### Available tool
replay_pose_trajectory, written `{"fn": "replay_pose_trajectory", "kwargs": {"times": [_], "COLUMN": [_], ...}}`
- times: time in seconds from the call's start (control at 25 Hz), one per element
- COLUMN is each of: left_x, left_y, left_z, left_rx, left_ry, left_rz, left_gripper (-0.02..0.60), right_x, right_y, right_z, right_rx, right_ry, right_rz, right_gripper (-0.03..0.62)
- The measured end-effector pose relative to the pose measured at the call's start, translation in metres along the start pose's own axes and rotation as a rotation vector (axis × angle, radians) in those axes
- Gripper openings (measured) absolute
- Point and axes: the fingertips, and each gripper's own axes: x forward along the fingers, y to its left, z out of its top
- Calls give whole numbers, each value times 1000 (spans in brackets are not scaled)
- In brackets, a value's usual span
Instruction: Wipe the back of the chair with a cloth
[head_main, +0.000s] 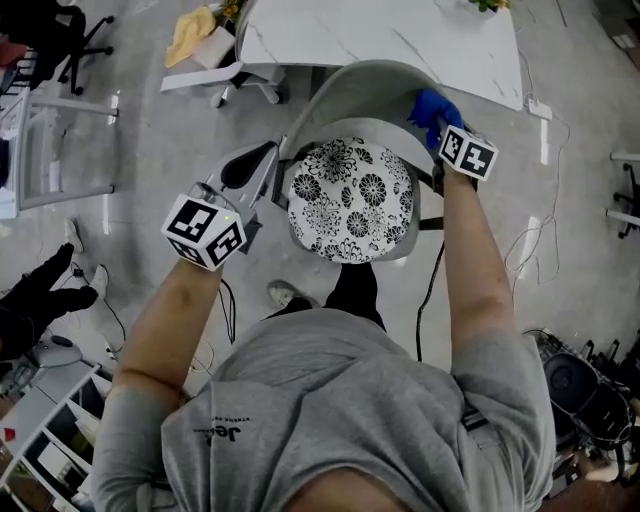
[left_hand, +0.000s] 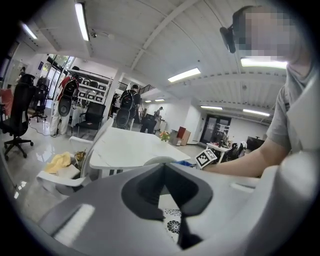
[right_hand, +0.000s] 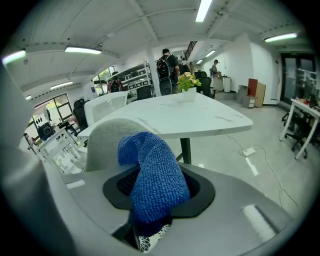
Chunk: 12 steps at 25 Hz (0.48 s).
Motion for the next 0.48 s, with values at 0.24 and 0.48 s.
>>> {"fn": "replay_pose_trajectory", "kwargs": {"times": [0.24,0.48], "left_x": [-3,-5], "left_y": [-1,7], "left_z": [-4,-13], "left_rx": [-9,-39], "left_ry": [-10,-16], "left_rz": [7,50], "left_gripper": [58,58], "right_x": [-12,8], "right_y": [25,130], "right_z": [-2,-23], "right_rx": [-134,-453], "right_ry": [-22,-4], "right_rz": [119,434], "right_gripper": [133,133]}}
